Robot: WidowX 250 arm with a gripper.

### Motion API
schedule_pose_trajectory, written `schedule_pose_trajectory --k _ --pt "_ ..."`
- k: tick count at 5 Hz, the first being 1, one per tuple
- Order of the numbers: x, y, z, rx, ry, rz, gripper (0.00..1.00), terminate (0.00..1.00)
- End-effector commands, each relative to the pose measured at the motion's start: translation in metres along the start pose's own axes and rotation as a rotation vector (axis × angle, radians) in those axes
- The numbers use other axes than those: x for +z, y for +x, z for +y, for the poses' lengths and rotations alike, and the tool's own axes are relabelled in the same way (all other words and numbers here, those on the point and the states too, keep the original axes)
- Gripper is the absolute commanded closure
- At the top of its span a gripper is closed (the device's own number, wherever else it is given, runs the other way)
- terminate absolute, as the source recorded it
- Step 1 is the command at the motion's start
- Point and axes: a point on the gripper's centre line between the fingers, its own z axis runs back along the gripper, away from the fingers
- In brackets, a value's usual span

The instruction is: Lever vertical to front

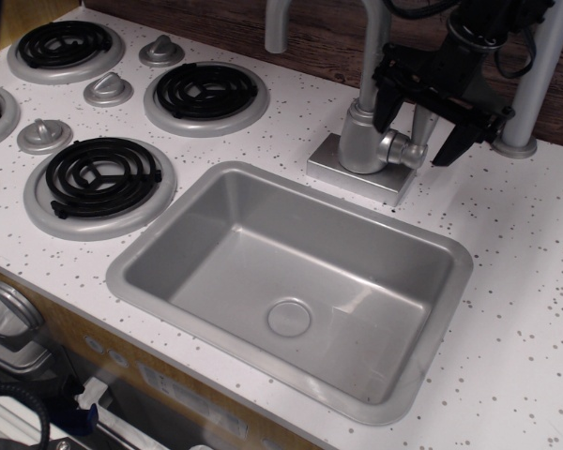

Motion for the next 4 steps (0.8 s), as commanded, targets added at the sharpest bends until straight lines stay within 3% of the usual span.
schedule_pose_trajectory --k 1,4 --pt "0.036 0.021 0.010 0.005 -0.006 -0.151 0.00 0.00" --pt "0.018 0.043 0.008 -0.026 -0.046 -0.179 0.00 0.00"
